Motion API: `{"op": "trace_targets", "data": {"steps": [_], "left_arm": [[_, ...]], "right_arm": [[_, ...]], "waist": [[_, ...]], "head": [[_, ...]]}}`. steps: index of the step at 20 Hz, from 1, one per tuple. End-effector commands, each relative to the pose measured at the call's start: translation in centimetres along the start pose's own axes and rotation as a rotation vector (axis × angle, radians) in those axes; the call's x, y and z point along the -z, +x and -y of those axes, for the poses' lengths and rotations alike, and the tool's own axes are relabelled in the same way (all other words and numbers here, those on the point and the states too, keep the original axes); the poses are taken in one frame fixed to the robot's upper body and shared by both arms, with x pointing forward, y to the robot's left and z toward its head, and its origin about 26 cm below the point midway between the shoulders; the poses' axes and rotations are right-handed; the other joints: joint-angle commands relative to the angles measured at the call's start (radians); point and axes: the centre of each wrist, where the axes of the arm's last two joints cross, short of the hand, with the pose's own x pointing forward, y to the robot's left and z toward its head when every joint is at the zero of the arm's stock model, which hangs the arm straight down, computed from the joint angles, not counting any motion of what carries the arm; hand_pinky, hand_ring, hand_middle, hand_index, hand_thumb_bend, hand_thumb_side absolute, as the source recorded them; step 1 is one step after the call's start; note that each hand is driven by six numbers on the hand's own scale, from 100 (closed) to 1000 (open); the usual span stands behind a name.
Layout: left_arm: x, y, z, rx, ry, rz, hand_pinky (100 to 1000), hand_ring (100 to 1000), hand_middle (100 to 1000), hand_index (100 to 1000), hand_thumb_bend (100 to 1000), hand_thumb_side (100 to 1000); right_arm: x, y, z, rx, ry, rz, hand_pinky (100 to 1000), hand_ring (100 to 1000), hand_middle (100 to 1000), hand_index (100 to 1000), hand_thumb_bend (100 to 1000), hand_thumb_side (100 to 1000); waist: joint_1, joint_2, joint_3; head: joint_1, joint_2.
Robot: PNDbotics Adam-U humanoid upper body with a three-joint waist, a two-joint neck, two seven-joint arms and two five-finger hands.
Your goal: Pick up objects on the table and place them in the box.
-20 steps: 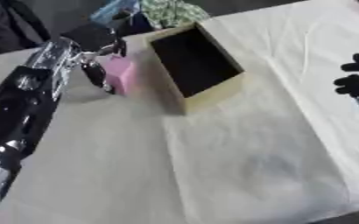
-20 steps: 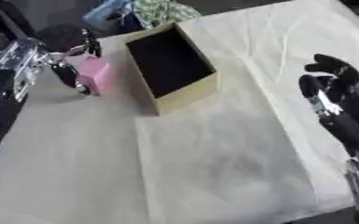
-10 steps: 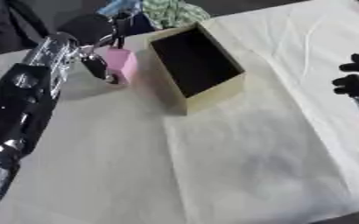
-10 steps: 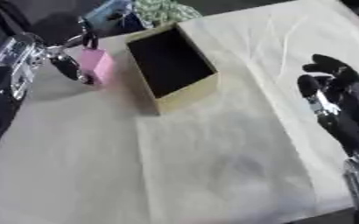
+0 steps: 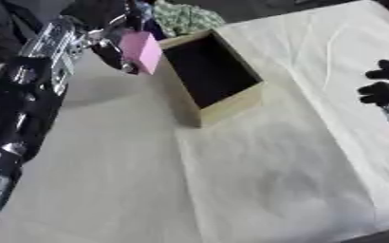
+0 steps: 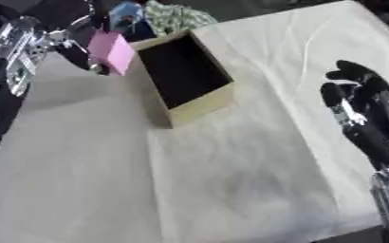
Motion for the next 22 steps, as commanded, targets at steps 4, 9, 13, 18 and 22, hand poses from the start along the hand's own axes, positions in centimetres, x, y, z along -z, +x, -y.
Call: {"op": "trace_targets", "data": {"steps": [4,9,13,18,22], "left_arm": [[2.0,2.8,-2.5,0.005,0.058,0.109,713,513,446,567,804,218],[3.0,5.0,-1.5,-0.001,0.024,0.172,718,529,462,584,805,216],[3.4,6.3,-0.4,-0.003,-0.007,0.198,721,534,466,588,807,215],[3.6,7.0,0.7,0.012,-0.028,0.188,729,548,479,602,822,218],[3.6,7.2,1.6,0.024,-0.058,0.191,764,630,565,683,862,233]], "right_arm": [[0.7,0.7,-0.2,0.009,0.031,0.033,659,670,720,860,478,630],[1.0,0.9,-0.8,0.027,0.052,0.048,659,669,717,859,479,630],[1.4,1.2,-1.1,0.037,0.065,0.06,659,668,716,859,480,630],[1.6,1.4,-1.3,0.044,0.074,0.07,659,668,716,858,482,629],[1.7,1.5,-1.3,0.045,0.076,0.073,659,667,715,858,484,629]], "waist": [[-0.003,-0.024,-0.015],[0.001,-0.022,-0.034],[0.002,-0.016,-0.051],[0.005,-0.009,-0.07],[0.006,-0.004,-0.08]], "head": [[0.002,-0.005],[0.006,-0.012],[0.009,-0.018],[0.011,-0.027],[0.013,-0.032]]}}
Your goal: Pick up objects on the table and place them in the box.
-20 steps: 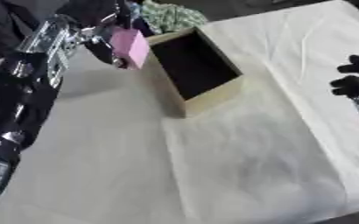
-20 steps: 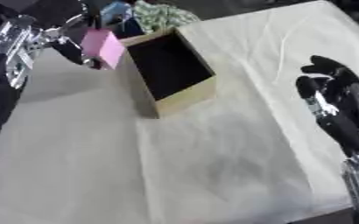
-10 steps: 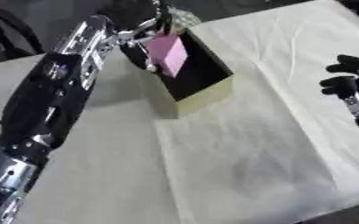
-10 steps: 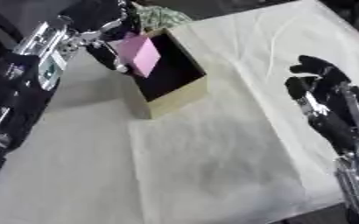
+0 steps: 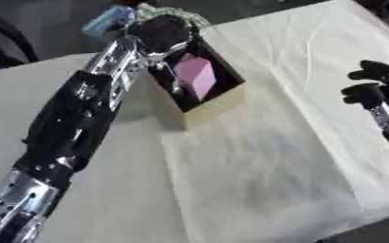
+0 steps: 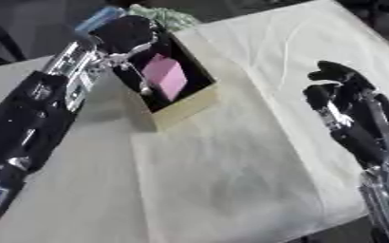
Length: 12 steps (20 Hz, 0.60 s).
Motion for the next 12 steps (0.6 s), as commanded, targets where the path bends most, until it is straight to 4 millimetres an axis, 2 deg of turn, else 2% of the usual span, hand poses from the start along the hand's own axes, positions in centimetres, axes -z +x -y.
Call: {"op": "trace_targets", "data": {"steps": [1,6,12], "left_arm": [[0.1,-0.3,-0.7,0.029,0.005,-0.002,776,662,598,712,878,240],[0.0,-0.4,-1.0,0.033,0.008,0.0,809,736,699,795,946,286],[-0.9,-1.6,-3.2,0.019,0.107,-0.026,800,715,680,794,934,312]], "right_arm": [[0.5,0.6,0.1,0.0,0.005,0.028,659,667,715,858,484,629],[0.4,0.6,0.1,0.0,0.003,0.025,659,667,715,858,485,628],[0.2,0.3,0.3,-0.003,-0.004,0.014,659,667,714,858,486,628]], "waist": [[-0.007,-0.013,-0.004],[-0.008,-0.014,0.001],[-0.014,-0.023,0.031]], "head": [[0.003,-0.014],[0.002,-0.015],[-0.01,-0.008]]}}
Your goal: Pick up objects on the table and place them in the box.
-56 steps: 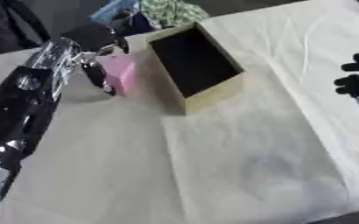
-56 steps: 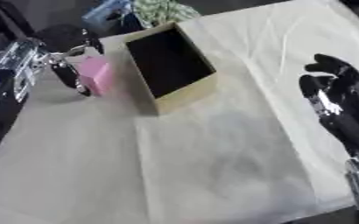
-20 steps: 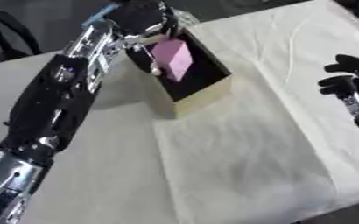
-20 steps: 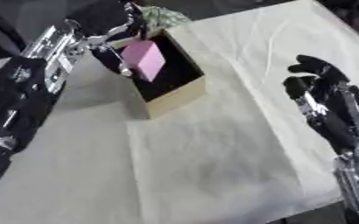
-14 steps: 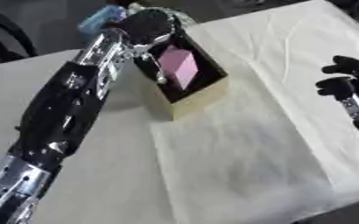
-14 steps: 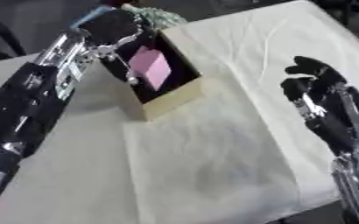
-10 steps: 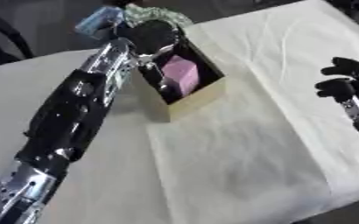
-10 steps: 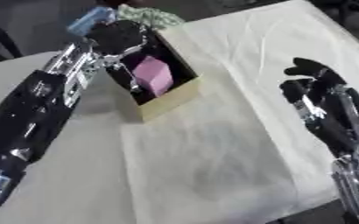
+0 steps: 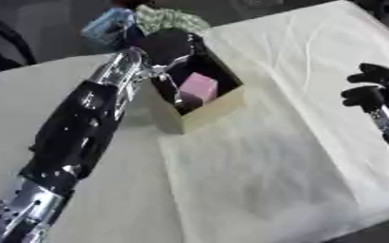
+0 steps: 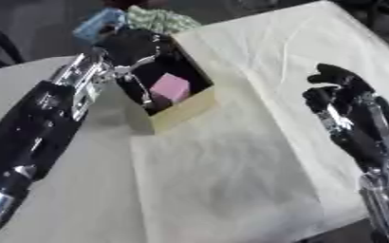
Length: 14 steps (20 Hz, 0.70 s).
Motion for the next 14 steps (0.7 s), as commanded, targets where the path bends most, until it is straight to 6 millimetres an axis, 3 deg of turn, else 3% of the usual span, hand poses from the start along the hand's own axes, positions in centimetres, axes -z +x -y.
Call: {"op": "trace_targets", "data": {"steps": [1,7,14], "left_arm": [[-1.1,-2.0,-2.9,0.018,0.096,-0.035,798,712,676,793,933,315],[-4.3,-4.4,-5.1,0.008,0.199,-0.09,787,699,663,786,923,321],[-11.4,-7.5,-5.1,0.003,0.235,-0.224,774,689,656,788,911,335]], "right_arm": [[0.1,0.3,0.3,-0.008,-0.006,0.01,659,667,714,858,486,628],[-0.6,-0.3,0.7,-0.018,-0.032,-0.019,659,666,714,857,486,629],[-1.4,-0.8,1.3,-0.034,-0.069,-0.045,659,666,713,857,485,630]], "waist": [[-0.016,-0.027,0.012],[-0.03,-0.043,0.079],[-0.053,-0.047,0.172]], "head": [[-0.01,0.0],[-0.04,0.018],[-0.061,0.031]]}}
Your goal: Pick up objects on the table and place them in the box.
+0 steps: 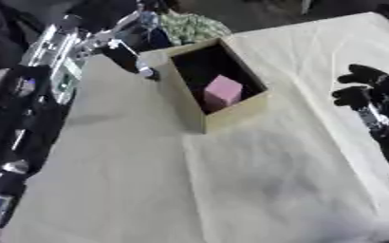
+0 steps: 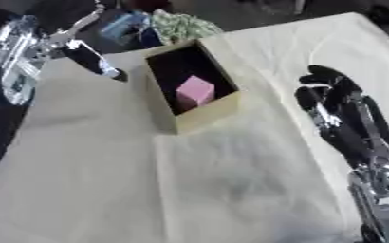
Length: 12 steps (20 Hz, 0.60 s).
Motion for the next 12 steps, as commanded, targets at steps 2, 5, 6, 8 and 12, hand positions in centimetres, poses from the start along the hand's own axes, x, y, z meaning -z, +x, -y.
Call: {"op": "trace_targets", "data": {"steps": [2,5,6,8,12], "left_arm": [[-3.4,-2.9,-2.7,0.023,0.069,-0.102,769,685,652,788,907,337],[-5.8,-3.5,-2.0,-0.034,0.11,-0.186,755,673,643,788,897,337],[-6.5,-3.5,-1.7,-0.055,0.121,-0.209,755,673,643,788,897,337],[-7.7,-3.2,-0.9,-0.104,0.148,-0.255,746,665,636,787,890,337],[-9.9,-1.9,0.8,-0.215,0.205,-0.34,731,653,627,787,881,351]], "right_arm": [[0.1,0.3,0.7,-0.023,-0.027,0.012,659,666,713,857,485,630],[-0.1,0.3,0.8,-0.024,-0.039,0.009,659,666,713,858,484,631],[-0.1,0.3,0.8,-0.023,-0.04,0.009,659,666,713,858,484,631],[-0.1,0.3,0.8,-0.023,-0.042,0.01,659,666,713,858,485,630],[-0.2,0.2,0.8,-0.018,-0.047,0.006,659,665,712,858,484,631]], "waist": [[-0.011,-0.015,0.021],[-0.021,-0.009,0.045],[-0.023,-0.008,0.049],[-0.029,-0.004,0.061],[-0.038,0.002,0.076]], "head": [[-0.012,0.006],[-0.014,0.006],[-0.013,0.008],[-0.003,0.01],[0.013,0.021]]}}
